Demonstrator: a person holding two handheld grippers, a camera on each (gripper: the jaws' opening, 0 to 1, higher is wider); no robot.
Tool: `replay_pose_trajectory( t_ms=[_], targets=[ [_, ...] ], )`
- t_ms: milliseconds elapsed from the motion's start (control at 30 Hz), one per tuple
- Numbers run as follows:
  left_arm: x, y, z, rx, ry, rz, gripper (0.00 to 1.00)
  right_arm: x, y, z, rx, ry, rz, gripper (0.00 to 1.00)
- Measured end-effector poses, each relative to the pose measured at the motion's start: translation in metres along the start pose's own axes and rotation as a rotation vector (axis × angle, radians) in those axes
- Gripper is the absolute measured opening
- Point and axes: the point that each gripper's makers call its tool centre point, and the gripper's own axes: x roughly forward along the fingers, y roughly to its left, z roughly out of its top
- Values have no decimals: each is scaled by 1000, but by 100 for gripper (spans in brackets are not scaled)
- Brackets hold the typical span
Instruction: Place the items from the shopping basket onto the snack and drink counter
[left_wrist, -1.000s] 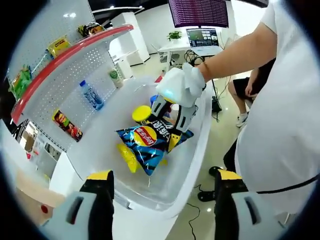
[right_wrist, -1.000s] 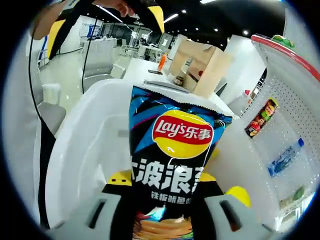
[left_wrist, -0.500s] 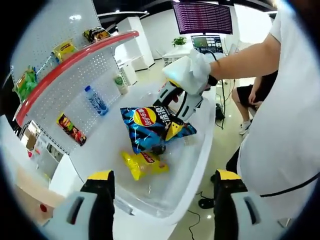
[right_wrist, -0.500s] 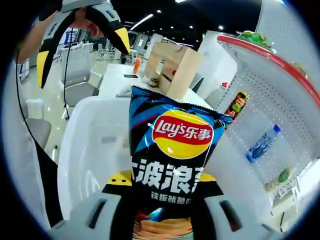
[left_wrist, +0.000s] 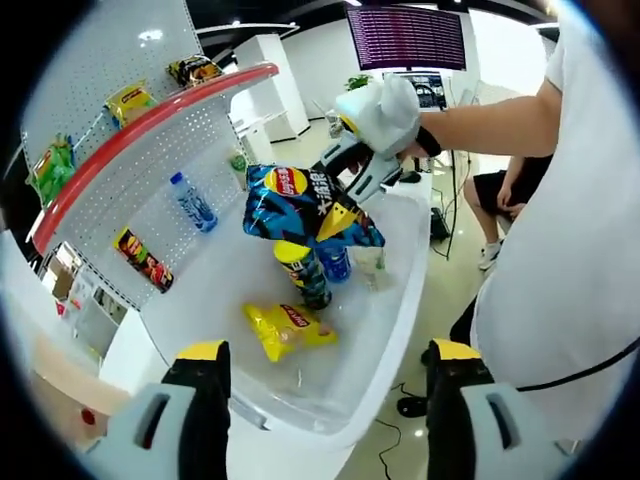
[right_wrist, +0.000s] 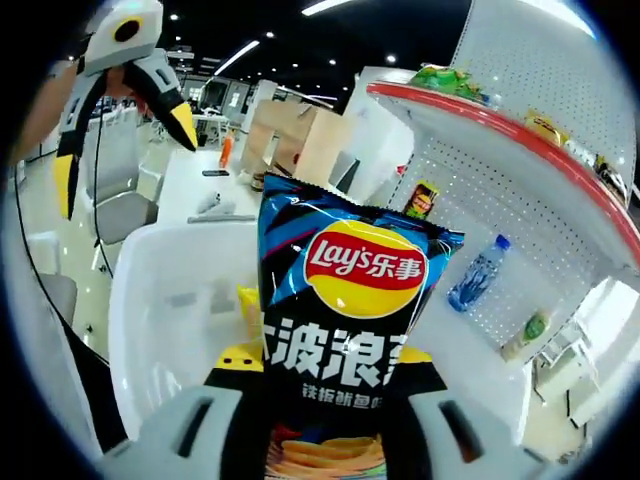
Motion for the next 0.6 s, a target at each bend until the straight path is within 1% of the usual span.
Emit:
replay_pose_trajectory(
  t_ms=[67, 133, 167, 233, 267, 367, 467, 500, 600],
  targets=[
    [1, 8, -1, -15, 12, 32, 81, -7, -15, 2, 29, -7, -54, 41],
    [1, 9, -1, -15, 13, 37, 81, -13, -22, 5, 37, -16, -80, 41],
    [1, 10, 0, -16, 12, 38, 81, -15, -26, 5, 47, -11, -94, 41],
    [1, 9, 3, -14, 4, 34, 81, -21, -36, 9, 32, -16, -136, 41],
    [2, 8, 4, -10, 1, 31, 81, -22, -38, 9, 32, -17, -142, 41],
    [3, 9, 5, 0, 2, 26, 81, -30, -52, 10, 86, -30, -175, 41],
    [2, 15, 4, -4, 5, 37, 80, -39, -71, 7, 95, -19, -249, 41],
    [1, 15, 4, -7, 4, 39, 80, -46, -80, 8, 121, -25, -281, 41],
    [1, 15, 5, -12, -2, 36, 80, -58, -95, 12, 148, -40, -314, 41]
  ],
)
